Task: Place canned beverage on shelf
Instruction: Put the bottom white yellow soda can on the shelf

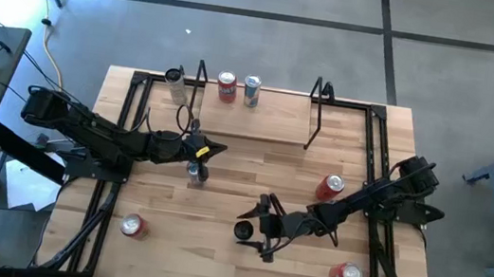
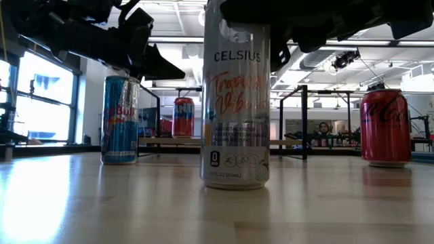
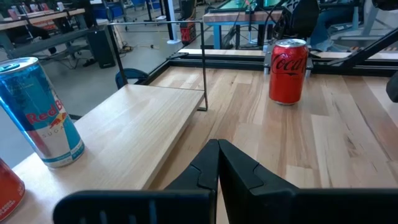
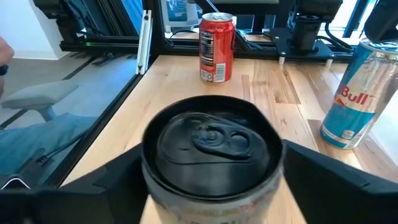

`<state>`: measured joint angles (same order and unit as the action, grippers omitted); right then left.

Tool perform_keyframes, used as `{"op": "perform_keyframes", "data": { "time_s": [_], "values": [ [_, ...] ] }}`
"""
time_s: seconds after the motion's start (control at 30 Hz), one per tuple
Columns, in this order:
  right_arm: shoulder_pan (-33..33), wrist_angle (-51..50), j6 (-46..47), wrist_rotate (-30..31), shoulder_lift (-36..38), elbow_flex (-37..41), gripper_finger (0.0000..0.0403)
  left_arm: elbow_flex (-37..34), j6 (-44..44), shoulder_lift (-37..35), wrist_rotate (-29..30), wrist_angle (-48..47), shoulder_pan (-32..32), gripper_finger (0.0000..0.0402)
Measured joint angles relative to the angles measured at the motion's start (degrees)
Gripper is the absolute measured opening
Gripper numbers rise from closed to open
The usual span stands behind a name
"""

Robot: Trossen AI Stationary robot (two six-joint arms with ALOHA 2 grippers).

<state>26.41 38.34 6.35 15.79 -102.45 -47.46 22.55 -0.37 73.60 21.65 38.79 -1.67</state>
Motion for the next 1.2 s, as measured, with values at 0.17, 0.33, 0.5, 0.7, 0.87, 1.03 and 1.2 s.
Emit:
{"op": "perform_keyframes", "data": {
  "time_s": [0.17,0.33,0.5,0.7,0.87,1.03,1.2],
  "values": [
    [-0.31,0.12,-0.05,-0.15,0.00,0.02,0.0238,0.00,-0.06,0.01,0.00,0.00,0.00,0.0000],
    [-0.31,-0.04,-3.38,-0.13,0.46,0.06,0.0238,0.00,-0.02,0.00,0.00,-0.03,0.00,0.0000],
    [-0.54,-1.08,-5.55,-0.05,3.17,0.13,0.0238,0.00,0.01,0.01,0.00,-0.50,-0.04,0.0000],
    [-1.94,-5.20,-9.48,-0.17,9.06,0.13,0.0238,0.00,0.57,0.00,-0.02,-0.35,-0.02,0.0000],
    [-5.84,-12.01,-14.66,-0.16,17.87,0.13,0.0238,0.00,0.35,0.01,-0.02,-0.36,-0.08,0.0000],
    [-13.06,-20.99,-20.20,-1.68,27.91,0.13,0.0238,0.00,-0.06,-0.01,-0.07,-0.39,-0.39,0.0000],
    [-25.79,-23.52,-25.03,-10.49,33.96,0.12,0.0238,0.00,-0.66,0.01,-0.04,-0.38,-0.37,0.0000]
  ]
}}
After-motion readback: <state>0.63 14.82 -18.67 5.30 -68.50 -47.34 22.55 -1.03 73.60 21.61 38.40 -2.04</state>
